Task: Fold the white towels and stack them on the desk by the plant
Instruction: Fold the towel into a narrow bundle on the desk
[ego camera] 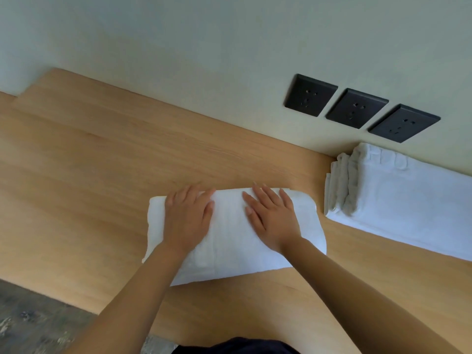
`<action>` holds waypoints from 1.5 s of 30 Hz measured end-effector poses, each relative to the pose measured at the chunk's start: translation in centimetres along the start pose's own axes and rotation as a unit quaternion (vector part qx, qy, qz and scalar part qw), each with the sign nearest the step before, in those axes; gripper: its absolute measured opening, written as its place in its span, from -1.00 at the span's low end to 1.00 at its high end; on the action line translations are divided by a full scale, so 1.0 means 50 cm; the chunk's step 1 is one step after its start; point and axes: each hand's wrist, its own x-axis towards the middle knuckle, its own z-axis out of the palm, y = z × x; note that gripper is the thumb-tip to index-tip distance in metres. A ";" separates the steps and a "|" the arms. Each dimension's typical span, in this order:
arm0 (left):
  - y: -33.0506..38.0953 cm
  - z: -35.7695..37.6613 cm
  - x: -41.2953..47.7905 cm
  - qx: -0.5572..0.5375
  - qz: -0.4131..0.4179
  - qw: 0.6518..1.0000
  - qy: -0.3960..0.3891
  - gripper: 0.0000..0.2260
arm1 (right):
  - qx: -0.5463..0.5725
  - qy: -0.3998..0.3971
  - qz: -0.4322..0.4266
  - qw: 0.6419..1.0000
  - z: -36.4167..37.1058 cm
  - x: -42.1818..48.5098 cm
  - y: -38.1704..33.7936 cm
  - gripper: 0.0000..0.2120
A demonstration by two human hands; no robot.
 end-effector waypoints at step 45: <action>0.061 0.079 -0.025 0.011 0.019 0.997 -0.075 -0.48 | 0.085 0.122 0.357 0.922 0.016 0.091 0.126 -0.49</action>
